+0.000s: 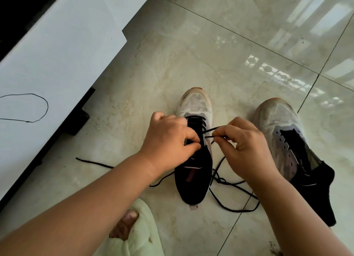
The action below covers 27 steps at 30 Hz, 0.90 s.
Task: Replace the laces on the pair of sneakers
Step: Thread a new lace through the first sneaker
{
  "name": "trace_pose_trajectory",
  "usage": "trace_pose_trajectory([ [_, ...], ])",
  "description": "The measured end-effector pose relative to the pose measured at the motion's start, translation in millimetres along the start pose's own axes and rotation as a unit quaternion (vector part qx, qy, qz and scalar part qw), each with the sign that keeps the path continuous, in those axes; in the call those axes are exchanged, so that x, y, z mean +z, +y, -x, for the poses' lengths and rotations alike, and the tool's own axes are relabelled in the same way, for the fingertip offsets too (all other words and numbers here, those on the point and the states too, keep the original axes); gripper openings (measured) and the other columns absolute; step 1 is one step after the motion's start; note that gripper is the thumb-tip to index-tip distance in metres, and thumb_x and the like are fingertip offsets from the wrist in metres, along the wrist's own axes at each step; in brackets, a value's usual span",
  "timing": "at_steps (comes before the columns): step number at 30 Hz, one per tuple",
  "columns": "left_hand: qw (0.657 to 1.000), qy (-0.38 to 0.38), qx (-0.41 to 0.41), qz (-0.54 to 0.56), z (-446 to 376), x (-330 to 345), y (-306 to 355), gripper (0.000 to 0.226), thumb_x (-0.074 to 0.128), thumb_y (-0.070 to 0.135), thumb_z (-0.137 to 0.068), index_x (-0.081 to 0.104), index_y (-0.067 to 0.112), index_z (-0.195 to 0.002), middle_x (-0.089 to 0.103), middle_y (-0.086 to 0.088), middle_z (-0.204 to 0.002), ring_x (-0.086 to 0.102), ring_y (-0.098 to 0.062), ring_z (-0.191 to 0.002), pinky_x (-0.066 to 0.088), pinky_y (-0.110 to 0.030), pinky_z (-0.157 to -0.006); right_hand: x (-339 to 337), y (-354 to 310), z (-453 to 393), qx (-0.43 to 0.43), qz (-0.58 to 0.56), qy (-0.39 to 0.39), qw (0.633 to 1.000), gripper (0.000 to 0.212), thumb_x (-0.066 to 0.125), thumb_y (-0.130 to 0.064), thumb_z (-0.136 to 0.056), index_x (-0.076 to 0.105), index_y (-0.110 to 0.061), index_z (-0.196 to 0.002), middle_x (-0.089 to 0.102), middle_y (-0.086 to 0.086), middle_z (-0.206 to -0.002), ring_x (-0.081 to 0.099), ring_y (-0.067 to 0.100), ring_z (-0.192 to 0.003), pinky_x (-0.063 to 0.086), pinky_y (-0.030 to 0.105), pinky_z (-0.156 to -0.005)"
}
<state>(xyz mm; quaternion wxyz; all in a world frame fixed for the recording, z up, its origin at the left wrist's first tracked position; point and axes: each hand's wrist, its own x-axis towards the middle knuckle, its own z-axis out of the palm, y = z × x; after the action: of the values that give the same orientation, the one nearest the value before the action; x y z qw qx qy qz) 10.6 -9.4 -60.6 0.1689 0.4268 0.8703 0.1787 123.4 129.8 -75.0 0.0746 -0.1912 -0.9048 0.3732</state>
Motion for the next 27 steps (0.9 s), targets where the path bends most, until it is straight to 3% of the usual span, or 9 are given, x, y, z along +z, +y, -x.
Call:
trace_pose_trajectory([
  [2,1.0,0.018,-0.01,-0.008,1.4,7.2,5.1,0.011,0.068,0.044,-0.078,0.074,0.035,-0.08,0.035,0.013,-0.058,0.047,-0.011,-0.074,0.015,-0.027,-0.076,-0.2,-0.4,-0.4,-0.011,0.008,-0.003,1.0,0.01,0.07,0.0,-0.077,0.073,-0.008,-0.083,0.056,0.005,-0.073,0.053,0.023,-0.069,0.046,0.041,-0.06],
  [7,0.995,0.058,-0.062,0.059,4.1,16.2,9.1,0.012,0.069,0.041,-0.077,0.073,0.033,-0.086,0.059,0.009,-0.07,0.054,-0.01,-0.074,0.024,-0.033,-0.081,-1.1,-1.6,-1.8,-0.033,0.037,-0.012,0.999,0.009,0.071,0.002,-0.075,0.072,-0.007,-0.077,0.051,0.004,-0.07,0.049,0.025,-0.067,0.045,0.042,-0.062],
  [12,0.99,0.078,-0.069,0.098,7.2,21.1,8.0,0.012,0.073,0.034,-0.076,0.074,0.031,-0.087,0.05,0.014,-0.065,0.047,-0.006,-0.068,0.026,-0.034,-0.081,-0.8,-4.6,-4.0,-0.034,0.048,-0.021,0.998,0.008,0.071,0.0,-0.075,0.072,-0.008,-0.075,0.052,0.001,-0.07,0.049,0.024,-0.067,0.045,0.042,-0.062],
  [17,0.988,0.077,-0.071,0.111,6.0,24.5,9.1,0.01,0.072,0.034,-0.077,0.074,0.032,-0.086,0.048,0.014,-0.064,0.051,-0.007,-0.072,0.026,-0.033,-0.082,0.7,-3.0,-5.4,-0.024,0.065,-0.001,0.998,0.01,0.07,-0.004,-0.075,0.072,-0.012,-0.07,0.05,-0.007,-0.066,0.05,0.022,-0.066,0.04,0.037,-0.063],
  [20,0.987,0.084,-0.069,0.119,6.3,26.3,9.6,0.009,0.073,0.034,-0.076,0.075,0.031,-0.085,0.04,0.017,-0.058,0.047,-0.005,-0.067,0.027,-0.033,-0.081,6.1,-9.8,-3.2,-0.023,0.086,0.008,0.996,0.01,0.063,-0.013,-0.073,0.071,-0.013,-0.067,0.055,-0.003,-0.064,0.054,0.023,-0.065,0.036,0.033,-0.063],
  [23,0.985,0.09,-0.064,0.13,7.2,26.6,8.3,0.009,0.074,0.032,-0.075,0.075,0.03,-0.083,0.035,0.018,-0.056,0.041,-0.001,-0.064,0.026,-0.032,-0.079,11.5,-11.9,-4.3,-0.027,0.07,-0.009,0.997,0.01,0.065,-0.008,-0.074,0.073,-0.013,-0.07,0.058,0.0,-0.065,0.055,0.025,-0.065,0.038,0.035,-0.062],
  [25,0.986,0.095,-0.062,0.125,6.4,26.2,8.4,0.005,0.074,0.03,-0.074,0.075,0.029,-0.079,0.034,0.019,-0.055,0.041,-0.002,-0.063,0.024,-0.031,-0.078,10.2,-8.5,-5.2,-0.019,0.016,-0.024,0.999,0.01,0.069,-0.004,-0.077,0.075,-0.011,-0.076,0.06,0.001,-0.071,0.057,0.024,-0.066,0.044,0.039,-0.061],
  [27,0.987,0.1,-0.062,0.113,4.8,26.2,9.3,0.003,0.072,0.029,-0.075,0.073,0.027,-0.074,0.035,0.019,-0.056,0.044,-0.005,-0.063,0.024,-0.031,-0.077,6.8,-6.8,-1.6,0.008,-0.048,-0.035,0.998,0.01,0.068,-0.007,-0.08,0.074,-0.011,-0.087,0.061,0.0,-0.09,0.058,0.016,-0.071,0.048,0.036,-0.063],
])
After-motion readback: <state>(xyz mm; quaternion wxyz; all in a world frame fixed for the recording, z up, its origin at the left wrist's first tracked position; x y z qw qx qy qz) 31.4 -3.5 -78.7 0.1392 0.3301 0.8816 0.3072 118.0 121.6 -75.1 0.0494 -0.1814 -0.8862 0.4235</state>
